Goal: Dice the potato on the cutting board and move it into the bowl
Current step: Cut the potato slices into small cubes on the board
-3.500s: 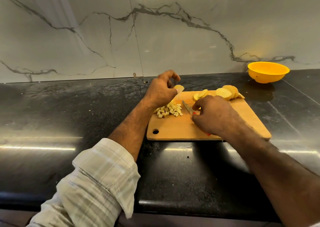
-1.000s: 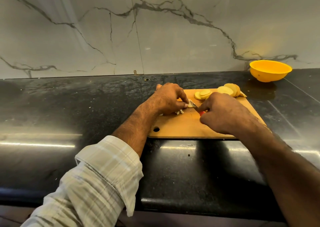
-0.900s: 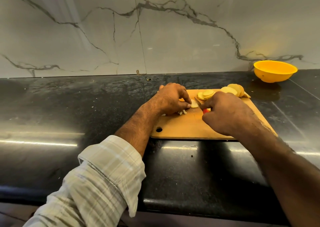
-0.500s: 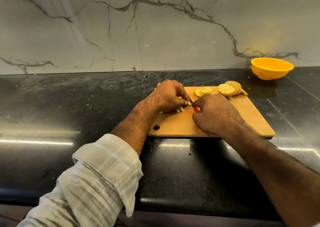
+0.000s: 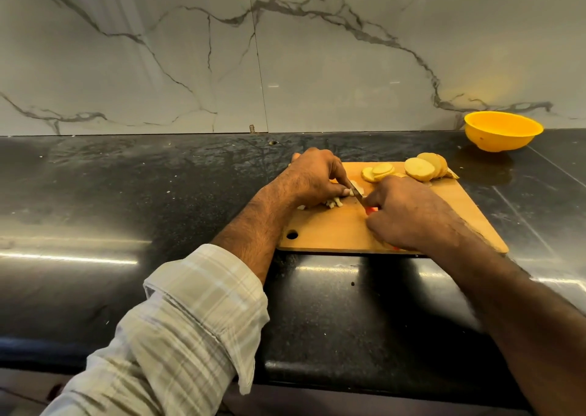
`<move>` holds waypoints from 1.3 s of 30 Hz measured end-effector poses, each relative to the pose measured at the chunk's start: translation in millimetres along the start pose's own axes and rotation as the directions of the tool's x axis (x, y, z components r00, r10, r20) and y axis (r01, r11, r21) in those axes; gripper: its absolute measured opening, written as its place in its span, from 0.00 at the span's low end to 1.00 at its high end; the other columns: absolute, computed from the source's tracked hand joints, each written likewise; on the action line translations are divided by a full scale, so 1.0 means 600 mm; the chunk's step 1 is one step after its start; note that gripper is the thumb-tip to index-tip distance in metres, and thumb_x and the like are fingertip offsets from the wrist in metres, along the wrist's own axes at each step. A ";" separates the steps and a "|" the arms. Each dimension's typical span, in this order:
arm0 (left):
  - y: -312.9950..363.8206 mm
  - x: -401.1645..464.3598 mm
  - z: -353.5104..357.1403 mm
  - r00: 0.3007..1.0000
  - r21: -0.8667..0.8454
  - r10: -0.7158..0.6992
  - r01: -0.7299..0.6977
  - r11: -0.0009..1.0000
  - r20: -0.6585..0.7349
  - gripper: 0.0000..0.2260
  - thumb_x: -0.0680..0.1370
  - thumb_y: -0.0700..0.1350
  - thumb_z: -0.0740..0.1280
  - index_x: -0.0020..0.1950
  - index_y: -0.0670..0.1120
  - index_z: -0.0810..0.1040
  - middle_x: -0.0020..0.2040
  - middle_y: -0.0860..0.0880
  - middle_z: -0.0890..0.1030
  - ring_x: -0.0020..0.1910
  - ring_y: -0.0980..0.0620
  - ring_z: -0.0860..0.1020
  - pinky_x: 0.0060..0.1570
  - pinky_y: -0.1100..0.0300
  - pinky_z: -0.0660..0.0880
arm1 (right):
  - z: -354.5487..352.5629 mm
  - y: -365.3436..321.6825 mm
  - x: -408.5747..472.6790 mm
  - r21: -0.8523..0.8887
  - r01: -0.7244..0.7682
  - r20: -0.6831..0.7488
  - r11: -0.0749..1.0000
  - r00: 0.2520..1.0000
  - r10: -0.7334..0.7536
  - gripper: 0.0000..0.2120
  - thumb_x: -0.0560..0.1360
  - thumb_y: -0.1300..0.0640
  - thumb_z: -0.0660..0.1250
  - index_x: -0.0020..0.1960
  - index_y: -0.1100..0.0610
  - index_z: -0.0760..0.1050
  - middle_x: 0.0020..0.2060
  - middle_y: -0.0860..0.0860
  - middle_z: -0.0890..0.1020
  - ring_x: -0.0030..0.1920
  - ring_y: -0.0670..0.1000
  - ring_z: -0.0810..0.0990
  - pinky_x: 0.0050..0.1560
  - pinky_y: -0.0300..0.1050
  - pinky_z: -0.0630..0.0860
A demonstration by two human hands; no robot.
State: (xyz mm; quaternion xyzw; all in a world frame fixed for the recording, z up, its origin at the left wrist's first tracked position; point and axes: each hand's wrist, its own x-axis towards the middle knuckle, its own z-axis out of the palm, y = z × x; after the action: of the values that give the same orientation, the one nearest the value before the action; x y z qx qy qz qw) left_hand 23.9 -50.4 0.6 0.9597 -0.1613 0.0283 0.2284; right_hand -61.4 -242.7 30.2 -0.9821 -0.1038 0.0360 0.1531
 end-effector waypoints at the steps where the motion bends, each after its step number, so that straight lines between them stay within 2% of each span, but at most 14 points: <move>1: -0.006 0.000 -0.001 1.000 -0.030 -0.003 0.003 1.000 -0.005 0.01 0.75 0.51 0.79 0.46 0.57 0.89 0.50 0.62 0.85 0.61 0.57 0.79 0.74 0.33 0.63 | -0.005 0.002 -0.005 0.000 0.005 -0.013 1.000 1.000 -0.005 0.21 0.77 0.52 0.72 0.70 0.48 0.80 0.65 0.48 0.81 0.61 0.52 0.79 0.58 0.48 0.80; 3: -0.012 -0.002 -0.002 1.000 -0.049 -0.004 0.003 0.999 -0.010 0.01 0.75 0.52 0.79 0.45 0.57 0.89 0.48 0.63 0.86 0.59 0.59 0.79 0.73 0.35 0.66 | -0.012 0.001 -0.009 0.007 0.006 -0.076 1.000 0.997 -0.005 0.20 0.77 0.53 0.71 0.69 0.47 0.81 0.67 0.49 0.81 0.63 0.53 0.79 0.60 0.51 0.81; 6: -0.006 -0.006 -0.008 1.000 0.013 -0.006 0.006 1.000 -0.009 0.02 0.76 0.52 0.78 0.46 0.56 0.89 0.52 0.62 0.85 0.63 0.57 0.77 0.74 0.34 0.61 | -0.010 -0.007 -0.011 0.011 -0.005 -0.110 1.000 0.994 0.006 0.21 0.76 0.52 0.71 0.69 0.47 0.80 0.65 0.51 0.81 0.60 0.54 0.79 0.58 0.53 0.82; 8: -0.005 -0.004 -0.008 1.000 0.029 0.000 0.000 1.000 0.000 0.01 0.76 0.52 0.78 0.46 0.57 0.89 0.51 0.63 0.83 0.64 0.56 0.77 0.73 0.35 0.63 | -0.002 -0.010 -0.008 0.010 -0.004 -0.120 1.000 0.993 0.005 0.22 0.75 0.51 0.71 0.70 0.48 0.80 0.63 0.51 0.82 0.58 0.53 0.79 0.55 0.53 0.83; 12: -0.009 -0.005 -0.006 1.000 -0.029 -0.002 0.003 1.000 0.007 0.01 0.75 0.50 0.79 0.44 0.57 0.89 0.47 0.66 0.82 0.63 0.57 0.77 0.71 0.35 0.68 | 0.009 -0.014 0.002 0.008 -0.010 -0.090 1.000 0.996 0.011 0.22 0.77 0.50 0.71 0.71 0.47 0.79 0.63 0.51 0.82 0.59 0.53 0.79 0.55 0.50 0.81; 15: -0.007 -0.005 -0.006 1.000 -0.037 -0.012 0.012 0.999 0.006 0.02 0.75 0.50 0.79 0.44 0.57 0.89 0.48 0.65 0.83 0.61 0.57 0.78 0.71 0.36 0.69 | 0.015 -0.017 0.008 -0.002 -0.004 -0.088 1.000 0.996 0.003 0.22 0.77 0.49 0.71 0.71 0.47 0.78 0.63 0.51 0.81 0.60 0.53 0.79 0.54 0.49 0.79; 20: -0.003 -0.003 -0.007 1.000 -0.040 -0.027 0.027 0.999 0.015 0.04 0.75 0.48 0.79 0.42 0.57 0.89 0.47 0.64 0.84 0.60 0.57 0.79 0.72 0.36 0.69 | 0.023 -0.020 0.016 -0.017 -0.001 -0.092 1.000 0.996 -0.001 0.22 0.77 0.49 0.70 0.71 0.47 0.78 0.63 0.51 0.81 0.60 0.53 0.79 0.52 0.47 0.78; 25: 0.000 -0.002 -0.007 0.999 -0.041 -0.031 0.032 0.999 0.018 0.05 0.75 0.48 0.79 0.41 0.57 0.88 0.44 0.65 0.84 0.58 0.57 0.79 0.72 0.35 0.68 | 0.028 -0.024 0.024 0.015 0.007 -0.096 1.000 0.995 -0.005 0.20 0.77 0.51 0.71 0.69 0.50 0.80 0.60 0.51 0.82 0.53 0.49 0.76 0.49 0.45 0.77; 30: 0.015 -0.003 -0.010 0.998 0.066 -0.055 0.055 0.996 -0.008 0.01 0.76 0.50 0.78 0.45 0.55 0.89 0.52 0.60 0.85 0.63 0.55 0.77 0.74 0.35 0.61 | 0.014 -0.025 0.016 0.079 -0.003 -0.060 0.997 0.998 0.008 0.21 0.78 0.54 0.73 0.70 0.51 0.79 0.61 0.51 0.82 0.54 0.49 0.76 0.55 0.47 0.80; 33: 0.023 -0.006 -0.012 0.998 0.115 -0.064 0.064 0.991 -0.006 0.01 0.77 0.51 0.77 0.47 0.55 0.89 0.53 0.60 0.85 0.64 0.54 0.76 0.73 0.37 0.60 | 0.006 -0.013 0.003 0.100 0.006 -0.023 0.995 1.000 -0.004 0.21 0.78 0.55 0.72 0.70 0.50 0.80 0.65 0.50 0.81 0.60 0.51 0.79 0.59 0.48 0.80; 35: 0.025 -0.011 -0.015 0.997 0.123 -0.079 0.080 0.989 -0.013 0.02 0.77 0.51 0.77 0.47 0.55 0.89 0.54 0.59 0.84 0.65 0.53 0.75 0.72 0.38 0.61 | -0.004 -0.003 -0.006 0.126 0.004 -0.012 0.992 1.000 -0.003 0.19 0.77 0.56 0.72 0.68 0.49 0.81 0.66 0.50 0.81 0.59 0.50 0.79 0.60 0.50 0.81; 39: 0.026 -0.015 -0.013 0.995 0.149 -0.089 0.095 0.984 -0.048 0.05 0.77 0.55 0.76 0.47 0.55 0.88 0.56 0.59 0.84 0.64 0.54 0.75 0.70 0.40 0.61 | -0.027 0.014 -0.011 0.181 0.007 -0.126 0.983 0.992 0.016 0.17 0.77 0.58 0.73 0.65 0.49 0.84 0.67 0.52 0.81 0.57 0.51 0.79 0.57 0.51 0.83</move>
State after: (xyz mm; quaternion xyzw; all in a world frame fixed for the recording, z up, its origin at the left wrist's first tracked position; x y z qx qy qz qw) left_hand 10.4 -57.5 13.0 0.9799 -0.1096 0.0495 0.1594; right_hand -64.5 -256.5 43.2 -0.9647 -0.0878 -0.0168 0.2479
